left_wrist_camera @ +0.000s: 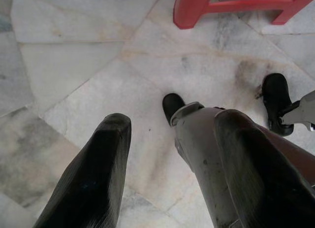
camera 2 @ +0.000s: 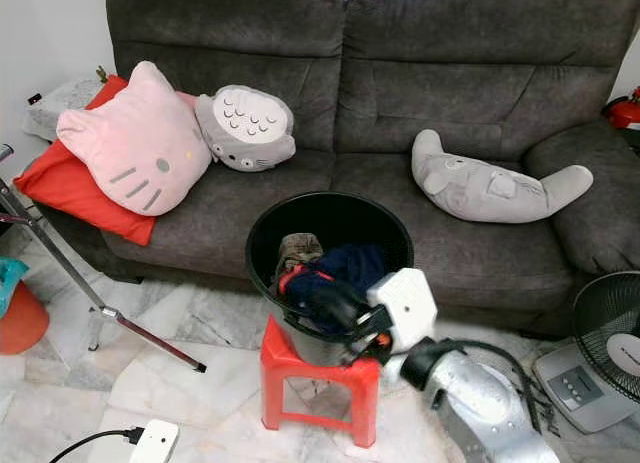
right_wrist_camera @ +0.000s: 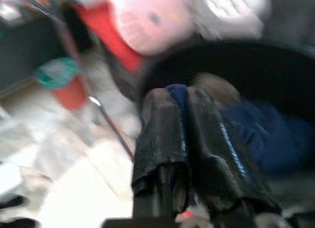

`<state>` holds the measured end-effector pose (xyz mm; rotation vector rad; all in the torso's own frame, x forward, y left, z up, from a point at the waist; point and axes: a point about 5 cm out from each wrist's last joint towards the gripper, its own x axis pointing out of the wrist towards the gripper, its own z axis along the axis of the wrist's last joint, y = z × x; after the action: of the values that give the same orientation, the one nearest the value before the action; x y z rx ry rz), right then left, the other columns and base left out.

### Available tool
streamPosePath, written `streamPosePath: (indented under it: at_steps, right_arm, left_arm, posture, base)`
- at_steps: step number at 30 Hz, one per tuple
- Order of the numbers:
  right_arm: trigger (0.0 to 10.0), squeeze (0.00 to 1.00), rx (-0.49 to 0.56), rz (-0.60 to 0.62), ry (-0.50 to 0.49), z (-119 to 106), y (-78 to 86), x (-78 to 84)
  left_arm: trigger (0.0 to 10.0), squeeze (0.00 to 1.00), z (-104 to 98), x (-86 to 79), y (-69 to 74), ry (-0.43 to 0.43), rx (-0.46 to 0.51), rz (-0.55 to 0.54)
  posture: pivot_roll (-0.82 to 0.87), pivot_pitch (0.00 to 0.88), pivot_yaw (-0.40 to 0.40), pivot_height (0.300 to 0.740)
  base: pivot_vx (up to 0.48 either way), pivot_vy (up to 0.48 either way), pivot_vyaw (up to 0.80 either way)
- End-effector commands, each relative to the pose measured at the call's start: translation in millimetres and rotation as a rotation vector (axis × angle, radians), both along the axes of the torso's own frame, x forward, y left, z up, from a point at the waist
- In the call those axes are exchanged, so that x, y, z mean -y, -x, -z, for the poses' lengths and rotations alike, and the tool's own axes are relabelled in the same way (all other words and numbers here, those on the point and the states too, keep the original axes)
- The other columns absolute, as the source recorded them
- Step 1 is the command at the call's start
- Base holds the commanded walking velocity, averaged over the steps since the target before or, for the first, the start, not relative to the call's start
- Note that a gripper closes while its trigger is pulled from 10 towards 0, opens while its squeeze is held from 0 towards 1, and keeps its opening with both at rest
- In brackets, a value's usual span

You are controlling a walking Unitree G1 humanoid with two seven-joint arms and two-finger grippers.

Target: Hang hanger

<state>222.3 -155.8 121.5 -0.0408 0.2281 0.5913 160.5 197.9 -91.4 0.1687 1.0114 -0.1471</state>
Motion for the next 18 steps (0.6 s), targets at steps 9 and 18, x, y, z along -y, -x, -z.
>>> streamPosePath:
  at_steps: [9, 18]
  right_arm:
    - [0.0, 0.0, 0.142, 0.535, -0.019, -8.5, -13.4, 34.5]
    - [0.0, 0.0, 0.295, 1.007, 0.007, -24.7, 25.0, 76.3]
  left_arm:
    - [10.0, 0.0, 2.7, 0.7, 5.4, -0.013, -0.023, -0.005]
    - [10.0, 0.0, 2.2, 1.3, 3.6, -0.015, -0.022, 0.004]
  posture:
    - [-0.11, 0.0, 0.026, 0.74]
    - [-0.14, 0.0, 0.031, 0.74]
  base:
    - [0.0, 0.0, 0.0]
    - [0.0, 0.0, 0.0]
